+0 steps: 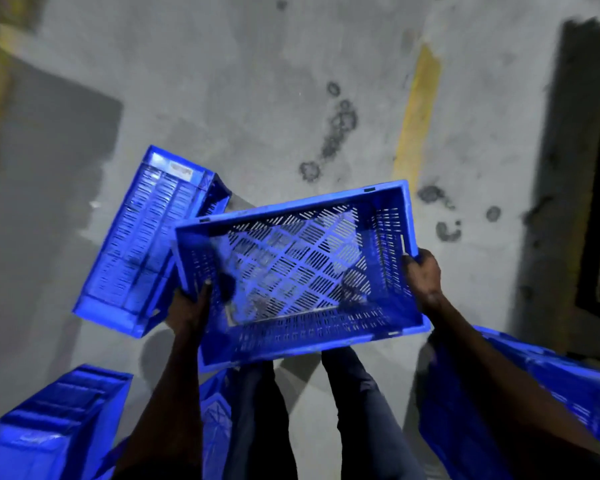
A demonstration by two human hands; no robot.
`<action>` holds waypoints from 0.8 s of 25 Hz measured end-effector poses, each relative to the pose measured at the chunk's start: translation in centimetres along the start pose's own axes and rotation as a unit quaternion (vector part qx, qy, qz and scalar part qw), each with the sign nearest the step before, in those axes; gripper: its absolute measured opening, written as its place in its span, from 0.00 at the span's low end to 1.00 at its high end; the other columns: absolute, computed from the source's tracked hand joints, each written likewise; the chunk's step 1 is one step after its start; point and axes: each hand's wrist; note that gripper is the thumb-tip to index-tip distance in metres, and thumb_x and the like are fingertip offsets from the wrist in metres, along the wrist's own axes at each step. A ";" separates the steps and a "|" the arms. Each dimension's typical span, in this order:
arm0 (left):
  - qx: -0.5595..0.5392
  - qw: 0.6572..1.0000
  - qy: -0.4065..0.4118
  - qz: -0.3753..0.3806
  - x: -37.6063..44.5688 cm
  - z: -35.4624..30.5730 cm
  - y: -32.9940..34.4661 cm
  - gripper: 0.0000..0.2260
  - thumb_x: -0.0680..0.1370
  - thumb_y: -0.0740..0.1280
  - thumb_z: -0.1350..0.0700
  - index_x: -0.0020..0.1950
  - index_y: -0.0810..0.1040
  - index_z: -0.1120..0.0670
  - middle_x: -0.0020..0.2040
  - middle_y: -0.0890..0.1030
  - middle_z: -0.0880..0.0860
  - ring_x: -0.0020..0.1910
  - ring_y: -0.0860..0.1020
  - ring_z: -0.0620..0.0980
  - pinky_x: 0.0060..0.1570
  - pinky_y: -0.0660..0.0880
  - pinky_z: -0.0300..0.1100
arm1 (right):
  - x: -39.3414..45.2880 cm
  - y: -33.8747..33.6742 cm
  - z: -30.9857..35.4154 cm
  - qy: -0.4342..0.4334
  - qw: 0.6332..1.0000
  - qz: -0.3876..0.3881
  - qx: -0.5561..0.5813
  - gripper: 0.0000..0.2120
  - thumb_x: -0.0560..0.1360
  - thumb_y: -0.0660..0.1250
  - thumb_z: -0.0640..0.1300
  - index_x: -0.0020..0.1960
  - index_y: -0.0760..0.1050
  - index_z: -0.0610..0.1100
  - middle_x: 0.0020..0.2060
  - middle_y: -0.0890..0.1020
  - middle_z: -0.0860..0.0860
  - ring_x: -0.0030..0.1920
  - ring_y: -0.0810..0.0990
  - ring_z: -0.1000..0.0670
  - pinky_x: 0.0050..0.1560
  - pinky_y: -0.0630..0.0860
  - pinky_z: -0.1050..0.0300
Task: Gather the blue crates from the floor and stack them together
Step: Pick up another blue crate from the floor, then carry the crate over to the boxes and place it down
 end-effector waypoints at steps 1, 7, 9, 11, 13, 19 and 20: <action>-0.021 1.000 0.021 -0.002 -1.6 -0.7 -1.6 0.31 0.73 0.71 0.38 0.61 0.75 0.63 0.57 0.81 0.67 0.57 0.80 0.64 0.54 0.76 0.56 | -2.1 -1.6 1.1 -0.002 1.000 -0.014 0.009 0.12 0.76 0.63 0.44 0.55 0.76 0.40 0.44 0.80 0.42 0.43 0.78 0.44 0.43 0.70 0.55; -0.123 0.986 0.102 -0.041 -9.6 -4.6 -11.8 0.28 0.70 0.67 0.38 0.49 0.74 0.64 0.42 0.78 0.65 0.44 0.78 0.61 0.42 0.69 0.51 | -15.0 -8.7 4.8 -0.035 0.991 -0.075 0.101 0.12 0.70 0.62 0.48 0.50 0.77 0.44 0.41 0.83 0.43 0.42 0.81 0.41 0.47 0.79 0.43; -0.111 0.987 0.111 -0.044 -10.8 -5.6 -15.0 0.25 0.72 0.65 0.39 0.51 0.75 0.62 0.45 0.81 0.66 0.47 0.80 0.64 0.47 0.73 0.53 | -18.6 -10.4 5.2 -0.035 0.987 -0.078 0.137 0.12 0.70 0.64 0.48 0.51 0.79 0.45 0.41 0.84 0.44 0.40 0.82 0.43 0.47 0.81 0.40; -0.089 0.987 0.129 -0.040 -11.8 -6.8 -17.8 0.23 0.71 0.63 0.38 0.51 0.77 0.57 0.45 0.83 0.62 0.46 0.81 0.62 0.50 0.76 0.54 | -21.2 -11.7 5.1 -0.037 0.983 -0.094 0.154 0.16 0.68 0.64 0.50 0.52 0.79 0.45 0.42 0.85 0.45 0.41 0.83 0.42 0.47 0.81 0.38; -0.085 0.983 0.157 -0.041 -13.2 -8.5 -20.0 0.19 0.73 0.65 0.41 0.50 0.77 0.56 0.44 0.83 0.60 0.44 0.80 0.60 0.47 0.76 0.51 | -23.2 -12.6 4.7 -0.035 0.978 -0.109 0.172 0.17 0.67 0.65 0.51 0.52 0.79 0.44 0.42 0.85 0.45 0.43 0.84 0.41 0.47 0.81 0.38; -0.075 0.969 0.231 -0.051 -15.4 -12.7 -23.6 0.21 0.70 0.66 0.39 0.47 0.79 0.57 0.39 0.83 0.60 0.41 0.81 0.61 0.46 0.78 0.53 | -29.3 -16.0 2.6 -0.022 0.965 -0.165 0.201 0.11 0.73 0.64 0.47 0.50 0.80 0.43 0.38 0.84 0.47 0.38 0.81 0.45 0.42 0.76 0.53; -0.079 0.966 0.241 -0.045 -16.2 -13.3 -23.7 0.22 0.70 0.66 0.38 0.45 0.80 0.57 0.37 0.83 0.60 0.40 0.81 0.61 0.45 0.78 0.52 | -30.1 -16.6 2.2 -0.010 0.958 -0.189 0.214 0.11 0.74 0.64 0.47 0.52 0.80 0.44 0.40 0.84 0.46 0.40 0.82 0.43 0.42 0.75 0.55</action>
Point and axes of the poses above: each hand's wrist, its own x-axis towards the middle knuckle, its own y-axis out of the palm, z = x × y
